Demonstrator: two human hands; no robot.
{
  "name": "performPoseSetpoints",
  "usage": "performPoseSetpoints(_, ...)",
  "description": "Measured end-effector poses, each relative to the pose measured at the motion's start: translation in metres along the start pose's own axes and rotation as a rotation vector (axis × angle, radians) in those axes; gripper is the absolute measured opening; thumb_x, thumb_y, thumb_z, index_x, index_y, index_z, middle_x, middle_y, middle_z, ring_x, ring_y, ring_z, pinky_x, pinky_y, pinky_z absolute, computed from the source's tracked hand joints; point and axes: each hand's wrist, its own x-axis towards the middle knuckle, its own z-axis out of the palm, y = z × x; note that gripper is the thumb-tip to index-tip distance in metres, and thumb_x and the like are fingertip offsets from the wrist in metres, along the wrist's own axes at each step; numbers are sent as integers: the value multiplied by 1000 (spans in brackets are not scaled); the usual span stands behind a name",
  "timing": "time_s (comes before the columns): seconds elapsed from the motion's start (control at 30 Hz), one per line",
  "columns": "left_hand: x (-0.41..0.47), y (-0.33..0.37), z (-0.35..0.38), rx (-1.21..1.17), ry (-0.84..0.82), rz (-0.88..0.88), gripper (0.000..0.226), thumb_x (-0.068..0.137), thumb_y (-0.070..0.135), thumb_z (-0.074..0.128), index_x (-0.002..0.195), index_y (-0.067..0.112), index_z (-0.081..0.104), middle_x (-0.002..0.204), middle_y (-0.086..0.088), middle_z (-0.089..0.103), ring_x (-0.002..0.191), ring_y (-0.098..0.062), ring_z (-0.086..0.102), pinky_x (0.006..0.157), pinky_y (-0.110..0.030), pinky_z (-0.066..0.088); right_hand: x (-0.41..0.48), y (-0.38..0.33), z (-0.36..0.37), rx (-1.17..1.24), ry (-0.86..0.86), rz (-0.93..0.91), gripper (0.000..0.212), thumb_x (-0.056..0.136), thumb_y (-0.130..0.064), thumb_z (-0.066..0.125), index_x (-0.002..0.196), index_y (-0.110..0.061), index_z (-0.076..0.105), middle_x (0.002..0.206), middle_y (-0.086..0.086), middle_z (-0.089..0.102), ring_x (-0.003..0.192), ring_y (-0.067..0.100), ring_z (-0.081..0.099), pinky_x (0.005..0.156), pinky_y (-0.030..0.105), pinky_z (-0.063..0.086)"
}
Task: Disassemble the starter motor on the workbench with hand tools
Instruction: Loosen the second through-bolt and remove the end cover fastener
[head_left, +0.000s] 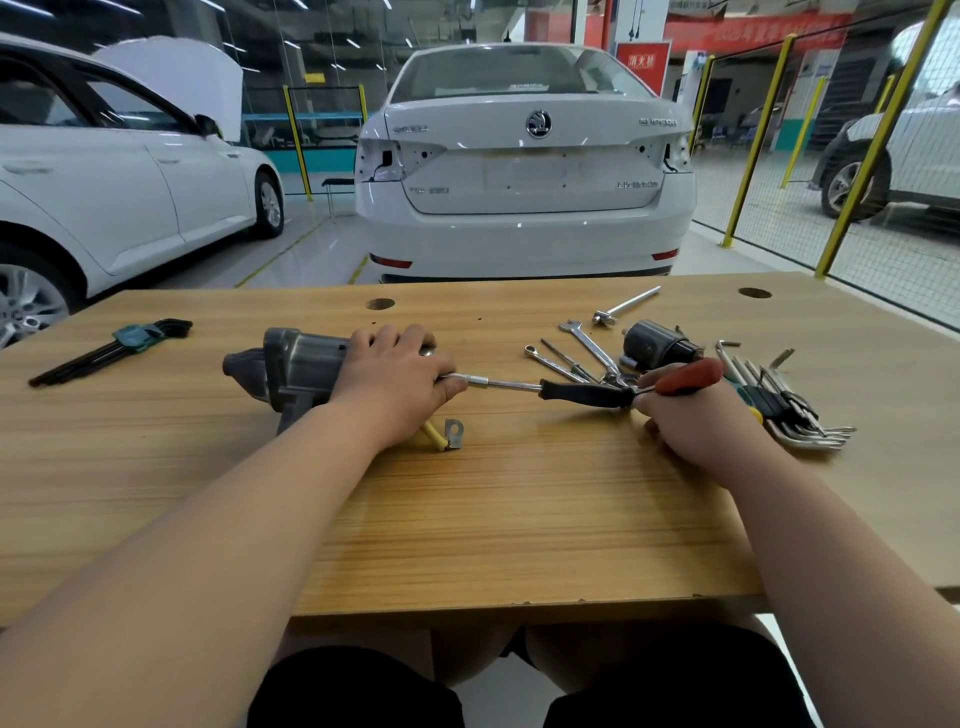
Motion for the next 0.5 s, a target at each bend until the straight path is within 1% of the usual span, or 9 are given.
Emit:
performPoseSetpoints(0.1, 0, -1, 1, -3, -4, -7, 48, 93, 63, 20, 123, 43, 52, 138, 6, 38, 126, -21, 32, 101, -43, 19, 4, -1, -8, 20, -25, 7, 12, 88, -15, 69, 98, -22, 70, 87, 6, 69, 75, 20, 68, 59, 30, 50)
performPoseSetpoints(0.13, 0, 0, 1, -3, -7, -10, 48, 93, 63, 20, 123, 44, 52, 138, 6, 37, 126, -21, 32, 102, -42, 18, 7, -3, -12, -1, -41, 5, 12, 88, -15, 69, 97, -21, 70, 87, 7, 69, 74, 20, 67, 56, 28, 50)
performPoseSetpoints(0.23, 0, 0, -1, -6, -11, -8, 48, 93, 64, 20, 123, 44, 51, 138, 6, 37, 126, -21, 32, 102, -42, 18, 14, -11, -18, -84, -97, 4, 21, 85, -14, 71, 105, -13, 67, 92, 13, 68, 79, 23, 65, 55, 29, 50)
performPoseSetpoints(0.33, 0, 0, -2, -3, -24, -8, 48, 93, 64, 20, 123, 43, 51, 138, 6, 37, 125, -21, 32, 101, -42, 19, 20, -18, -19, -170, -109, -15, 25, 86, -16, 69, 110, -11, 62, 90, 15, 66, 74, 22, 62, 51, 27, 48)
performPoseSetpoints(0.4, 0, 0, -3, -3, -30, -13, 48, 93, 64, 20, 124, 43, 51, 139, 6, 36, 126, -22, 32, 101, -43, 19, 23, -20, -20, -215, -97, -19, 27, 86, -20, 70, 109, -13, 59, 87, 11, 65, 70, 19, 61, 47, 24, 44)
performPoseSetpoints(0.5, 1, 0, -2, -4, -32, -8, 49, 93, 64, 20, 124, 43, 50, 139, 6, 36, 126, -21, 32, 100, -43, 20, 29, -25, -24, -295, -111, -35, 22, 84, -23, 74, 101, -13, 63, 81, 7, 69, 65, 16, 68, 48, 23, 45)
